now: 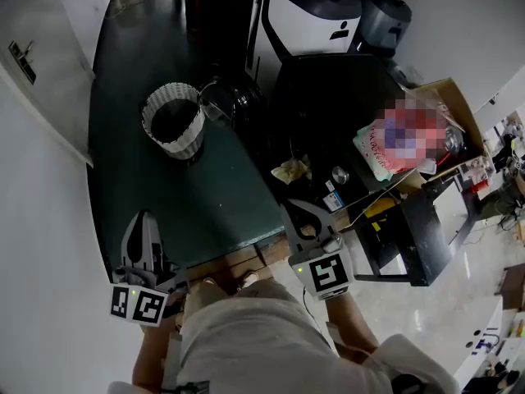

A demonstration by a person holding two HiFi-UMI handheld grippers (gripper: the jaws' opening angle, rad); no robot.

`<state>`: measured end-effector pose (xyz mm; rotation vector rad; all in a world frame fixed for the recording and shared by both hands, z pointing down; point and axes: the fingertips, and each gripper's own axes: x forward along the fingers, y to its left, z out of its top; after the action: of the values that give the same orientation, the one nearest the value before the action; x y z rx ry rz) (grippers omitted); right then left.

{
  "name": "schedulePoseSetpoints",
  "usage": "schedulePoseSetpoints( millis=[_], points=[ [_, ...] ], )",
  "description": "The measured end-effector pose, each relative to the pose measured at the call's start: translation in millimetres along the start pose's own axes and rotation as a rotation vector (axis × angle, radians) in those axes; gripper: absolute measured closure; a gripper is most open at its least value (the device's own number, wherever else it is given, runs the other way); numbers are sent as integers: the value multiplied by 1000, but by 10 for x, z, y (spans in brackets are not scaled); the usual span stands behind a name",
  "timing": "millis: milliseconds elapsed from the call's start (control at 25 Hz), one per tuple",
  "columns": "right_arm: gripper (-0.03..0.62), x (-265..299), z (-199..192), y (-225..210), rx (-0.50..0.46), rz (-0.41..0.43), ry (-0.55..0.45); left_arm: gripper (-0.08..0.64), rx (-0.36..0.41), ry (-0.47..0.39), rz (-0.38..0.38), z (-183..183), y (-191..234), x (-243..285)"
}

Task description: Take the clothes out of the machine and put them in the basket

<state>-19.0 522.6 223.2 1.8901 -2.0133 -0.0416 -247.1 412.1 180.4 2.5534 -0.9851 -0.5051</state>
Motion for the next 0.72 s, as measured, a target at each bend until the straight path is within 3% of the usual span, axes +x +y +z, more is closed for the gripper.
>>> schedulePoseSetpoints(
  millis=[160,240,320,440,720],
  points=[
    [575,67,-73,100,-9,61,-1,546,-9,17,8,-64,12,19],
    [426,103,-130,116,-1,74,11,546,-12,25,14,-109,18,26],
    [320,162,-189,111,-9,85,22,546,-13,31,23,-146,30,37],
    [215,248,-234,87,-32,99,21,546,-13,39,41,-187,41,61],
    [154,347,-337,-128,20,103,2,546,-1,58,54,-290,-52,255]
  ],
)
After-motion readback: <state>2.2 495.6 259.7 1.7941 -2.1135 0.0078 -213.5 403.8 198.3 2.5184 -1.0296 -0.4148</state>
